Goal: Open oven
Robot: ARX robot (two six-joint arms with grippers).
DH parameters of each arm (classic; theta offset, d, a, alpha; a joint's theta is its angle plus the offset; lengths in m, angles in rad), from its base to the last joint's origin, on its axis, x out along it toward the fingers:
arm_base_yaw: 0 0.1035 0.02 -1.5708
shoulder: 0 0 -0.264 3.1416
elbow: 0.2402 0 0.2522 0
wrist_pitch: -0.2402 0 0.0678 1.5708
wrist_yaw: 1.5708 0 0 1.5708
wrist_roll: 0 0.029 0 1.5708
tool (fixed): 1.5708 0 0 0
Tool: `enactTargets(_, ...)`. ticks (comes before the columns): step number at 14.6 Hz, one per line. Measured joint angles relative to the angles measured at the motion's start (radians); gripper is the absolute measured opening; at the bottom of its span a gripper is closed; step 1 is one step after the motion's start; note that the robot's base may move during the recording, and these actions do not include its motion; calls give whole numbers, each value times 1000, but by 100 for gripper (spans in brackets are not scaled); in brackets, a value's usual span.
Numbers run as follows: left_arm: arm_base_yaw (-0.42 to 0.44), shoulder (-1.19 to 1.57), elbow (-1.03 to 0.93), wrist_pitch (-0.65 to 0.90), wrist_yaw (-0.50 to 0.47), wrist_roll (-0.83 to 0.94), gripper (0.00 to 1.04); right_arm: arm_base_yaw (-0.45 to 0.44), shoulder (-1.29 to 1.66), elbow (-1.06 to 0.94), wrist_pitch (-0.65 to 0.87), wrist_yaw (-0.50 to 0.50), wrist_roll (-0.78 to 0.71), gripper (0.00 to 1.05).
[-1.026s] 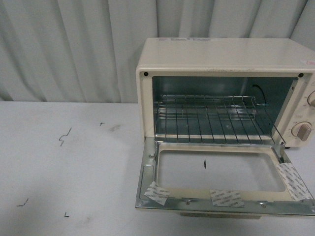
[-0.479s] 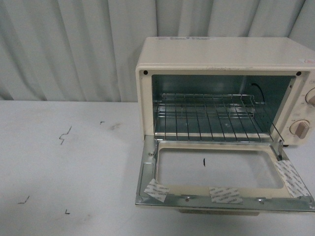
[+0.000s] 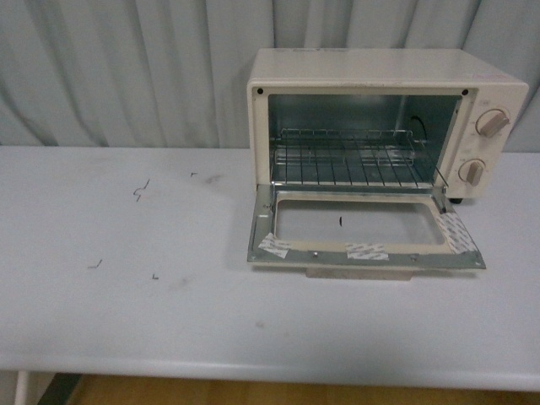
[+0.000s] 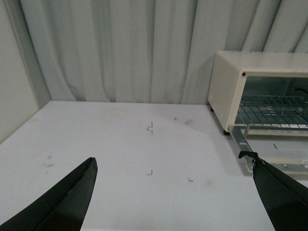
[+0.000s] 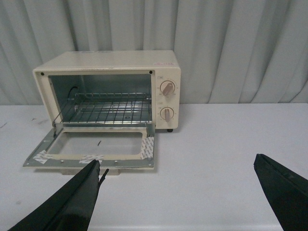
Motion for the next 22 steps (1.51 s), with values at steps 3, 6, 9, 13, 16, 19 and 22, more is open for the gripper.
enactTargets(3, 0, 0, 0, 4, 0, 0, 98, 0, -1, 0, 10, -1, 0, 98)
enactTargets(6, 0, 0, 0, 3, 1, 0, 98, 0, -1, 0, 5, 0, 0, 98)
enactTargets(9, 0, 0, 0, 1, 0, 0, 98, 0, -1, 0, 2, 0, 0, 98)
enactTargets(13, 0, 0, 0, 1, 0, 0, 98, 0, -1, 0, 2, 0, 0, 98)
enactTargets(16, 0, 0, 0, 1, 0, 0, 98, 0, -1, 0, 2, 0, 0, 98)
enactTargets(19, 0, 0, 0, 1, 0, 0, 98, 0, -1, 0, 2, 0, 0, 98)
enactTargets(22, 0, 0, 0, 1, 0, 0, 98, 0, -1, 0, 2, 0, 0, 98)
